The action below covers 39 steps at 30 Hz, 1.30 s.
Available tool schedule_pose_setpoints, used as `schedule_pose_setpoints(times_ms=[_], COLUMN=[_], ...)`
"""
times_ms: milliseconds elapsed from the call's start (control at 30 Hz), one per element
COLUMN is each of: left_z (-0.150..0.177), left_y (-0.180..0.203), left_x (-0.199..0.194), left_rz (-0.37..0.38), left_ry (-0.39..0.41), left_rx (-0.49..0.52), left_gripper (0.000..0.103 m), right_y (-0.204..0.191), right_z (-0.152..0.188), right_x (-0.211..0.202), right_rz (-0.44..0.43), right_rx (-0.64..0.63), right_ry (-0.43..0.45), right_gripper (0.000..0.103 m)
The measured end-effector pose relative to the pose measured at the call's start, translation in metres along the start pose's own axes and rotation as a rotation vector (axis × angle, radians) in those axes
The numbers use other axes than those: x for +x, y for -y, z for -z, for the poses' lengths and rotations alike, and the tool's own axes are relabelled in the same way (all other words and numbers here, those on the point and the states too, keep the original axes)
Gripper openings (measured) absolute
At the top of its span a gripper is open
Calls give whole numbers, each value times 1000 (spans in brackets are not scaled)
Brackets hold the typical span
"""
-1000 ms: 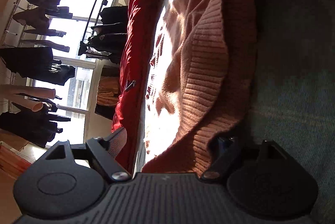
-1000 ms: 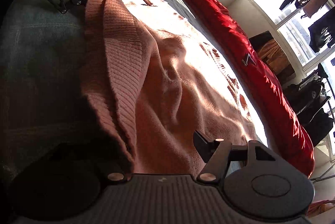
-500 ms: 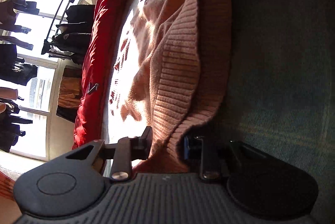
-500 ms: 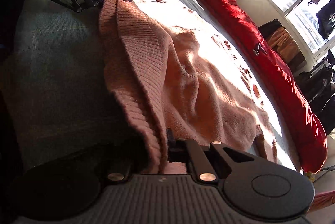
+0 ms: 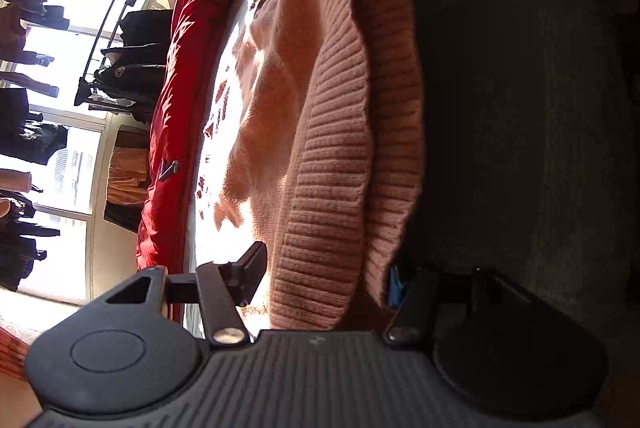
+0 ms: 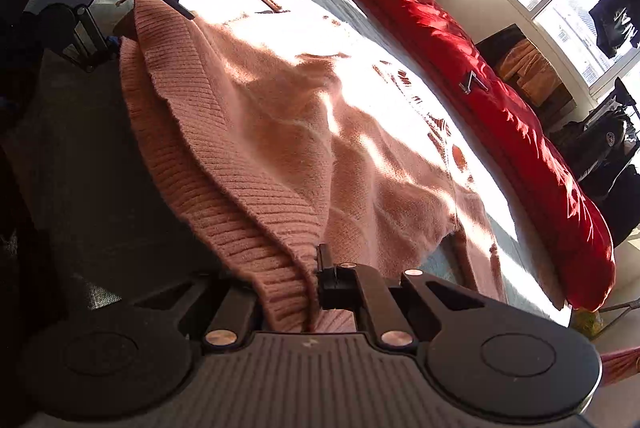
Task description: Fold clothes
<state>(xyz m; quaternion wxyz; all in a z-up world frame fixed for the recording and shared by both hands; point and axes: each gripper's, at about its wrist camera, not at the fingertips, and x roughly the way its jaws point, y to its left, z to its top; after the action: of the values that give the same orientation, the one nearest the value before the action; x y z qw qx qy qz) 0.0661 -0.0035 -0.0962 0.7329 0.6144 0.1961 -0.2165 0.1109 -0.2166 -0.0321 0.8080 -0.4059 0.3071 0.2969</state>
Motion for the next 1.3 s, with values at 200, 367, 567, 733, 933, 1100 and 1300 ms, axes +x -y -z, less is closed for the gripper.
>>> schedule_pose_setpoints(times_ms=[200, 367, 567, 733, 933, 1100, 1300], left_z=[2, 2, 6, 1, -9, -13, -6], left_y=[1, -12, -32, 3, 26, 10, -12], left_x=[-4, -20, -34, -12, 2, 7, -14], left_rz=[47, 114, 97, 53, -94, -6, -88], left_ry=[-9, 7, 19, -8, 0, -42, -15], left_rx=[-45, -127, -169, -105, -45, -168, -211], left_gripper=[21, 4, 13, 26, 63, 5, 5], right_y=[-11, -15, -20, -25, -31, -33, -32], right_z=[10, 14, 19, 22, 27, 26, 17], right_x=[16, 18, 22, 27, 33, 32, 19], right_rz=[-39, -60, -57, -30, 3, 22, 26], right_rx=[-26, -45, -34, 4, 49, 71, 66], right_ry=[-16, -12, 1, 18, 38, 52, 63], right_gripper=[15, 18, 18, 40, 40, 15, 8])
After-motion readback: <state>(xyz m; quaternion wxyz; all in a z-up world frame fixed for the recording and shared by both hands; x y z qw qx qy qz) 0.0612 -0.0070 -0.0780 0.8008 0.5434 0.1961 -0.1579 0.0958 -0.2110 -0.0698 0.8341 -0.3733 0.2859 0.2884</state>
